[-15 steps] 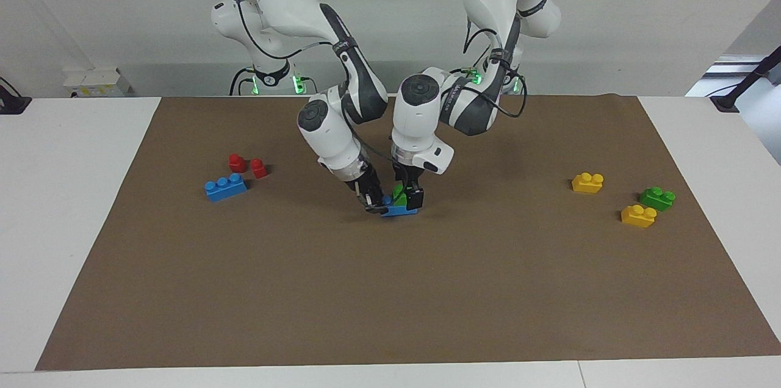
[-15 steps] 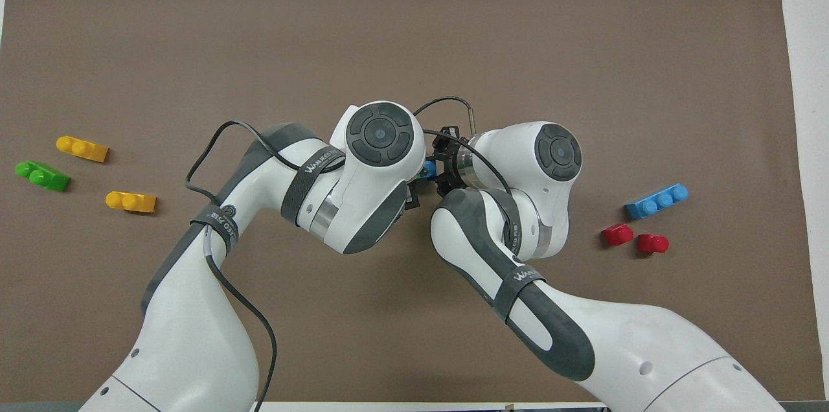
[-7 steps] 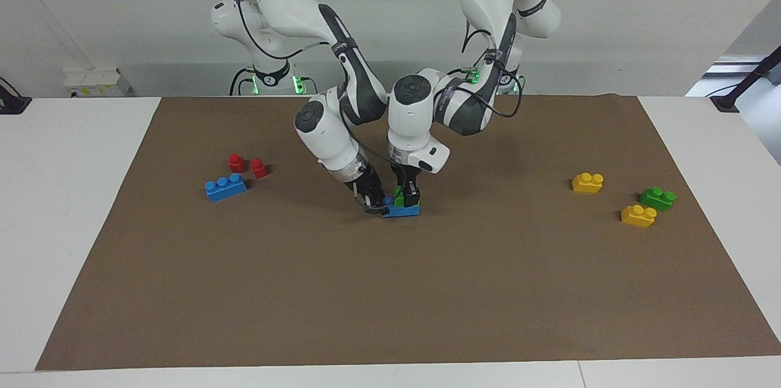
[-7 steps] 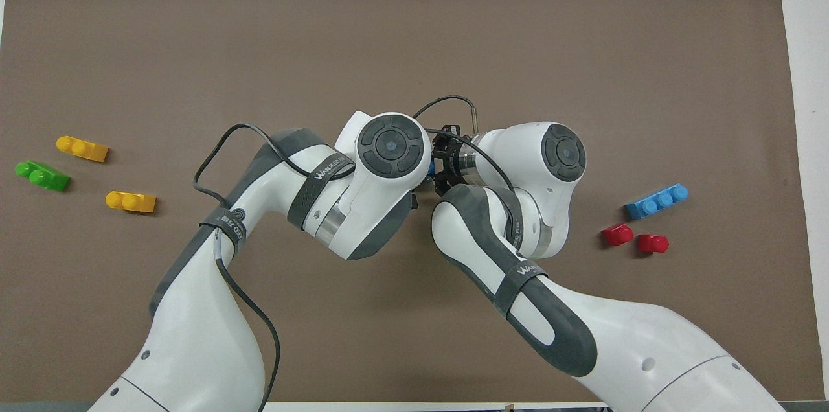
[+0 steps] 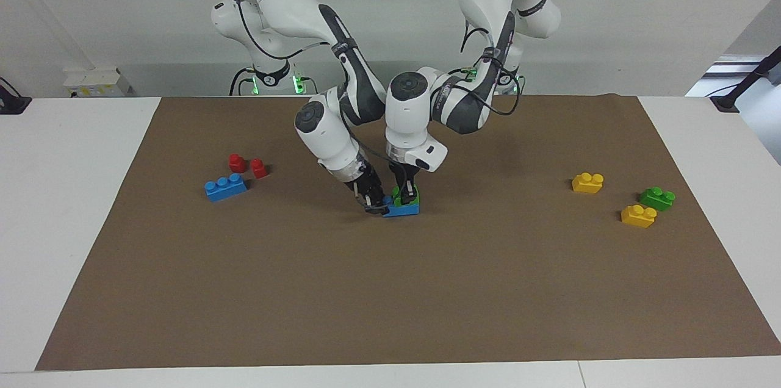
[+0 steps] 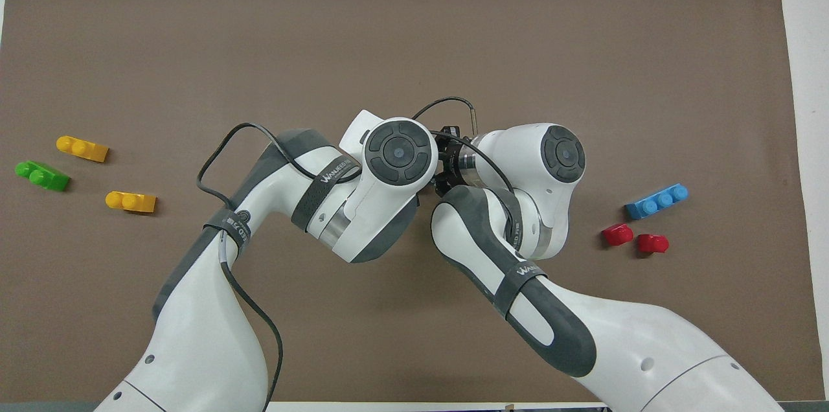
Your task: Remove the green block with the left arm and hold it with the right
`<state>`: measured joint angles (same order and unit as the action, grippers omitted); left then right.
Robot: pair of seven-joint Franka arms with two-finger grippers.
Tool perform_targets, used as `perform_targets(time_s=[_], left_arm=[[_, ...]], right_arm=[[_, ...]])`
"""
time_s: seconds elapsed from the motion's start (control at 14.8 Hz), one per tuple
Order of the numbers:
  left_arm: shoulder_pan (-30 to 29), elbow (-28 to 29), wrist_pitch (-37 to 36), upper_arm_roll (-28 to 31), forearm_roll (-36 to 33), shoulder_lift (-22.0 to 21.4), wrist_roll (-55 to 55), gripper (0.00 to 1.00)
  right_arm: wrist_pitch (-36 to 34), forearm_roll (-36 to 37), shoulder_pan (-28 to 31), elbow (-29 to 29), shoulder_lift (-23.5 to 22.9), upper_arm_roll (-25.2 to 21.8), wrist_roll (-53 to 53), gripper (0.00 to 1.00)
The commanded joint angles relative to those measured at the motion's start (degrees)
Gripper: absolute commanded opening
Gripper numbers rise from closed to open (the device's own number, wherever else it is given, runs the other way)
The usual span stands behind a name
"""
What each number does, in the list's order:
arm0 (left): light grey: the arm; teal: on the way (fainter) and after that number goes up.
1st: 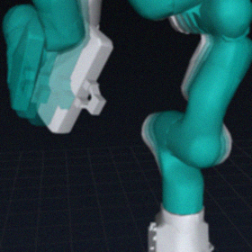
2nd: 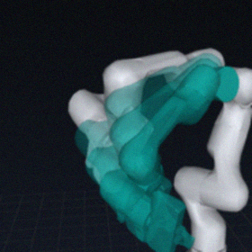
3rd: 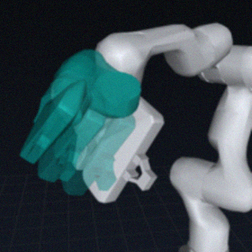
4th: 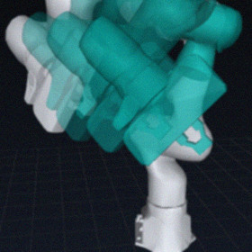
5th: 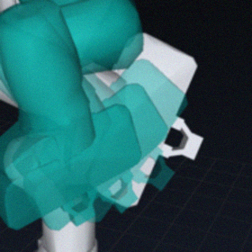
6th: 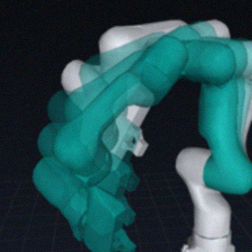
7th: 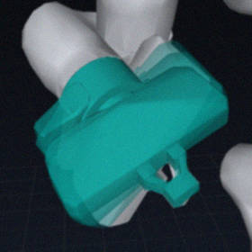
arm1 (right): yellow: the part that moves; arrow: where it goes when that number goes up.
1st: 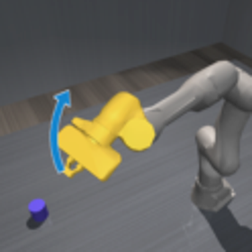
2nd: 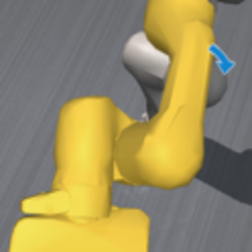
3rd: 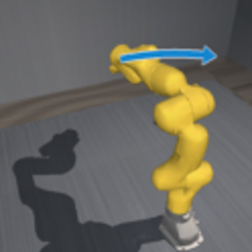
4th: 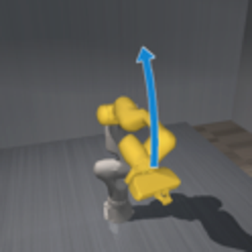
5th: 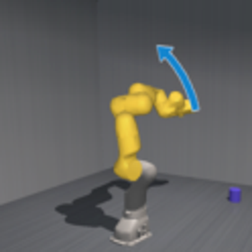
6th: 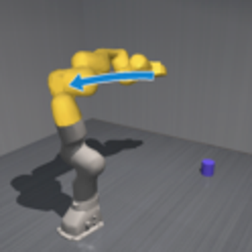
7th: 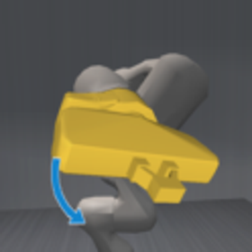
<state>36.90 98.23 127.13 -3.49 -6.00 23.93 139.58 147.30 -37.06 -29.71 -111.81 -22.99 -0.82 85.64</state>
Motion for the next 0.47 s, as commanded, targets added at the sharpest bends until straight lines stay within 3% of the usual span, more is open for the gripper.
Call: perform_targets(time_s=[0.0,0.4], left_arm=[[0.6,1.8,-2.1,0.6,0.0,-4.1,0.3,0.00],[-1.2,2.1,-6.6,0.5,0.2,-9.5,-2.3,0.00]], right_arm=[[1.7,-1.7,-0.1,-0.1,-0.3,-0.2,-1.0,0.00],[0.6,-1.7,1.0,0.9,-0.3,-0.2,-1.3,0.00]])
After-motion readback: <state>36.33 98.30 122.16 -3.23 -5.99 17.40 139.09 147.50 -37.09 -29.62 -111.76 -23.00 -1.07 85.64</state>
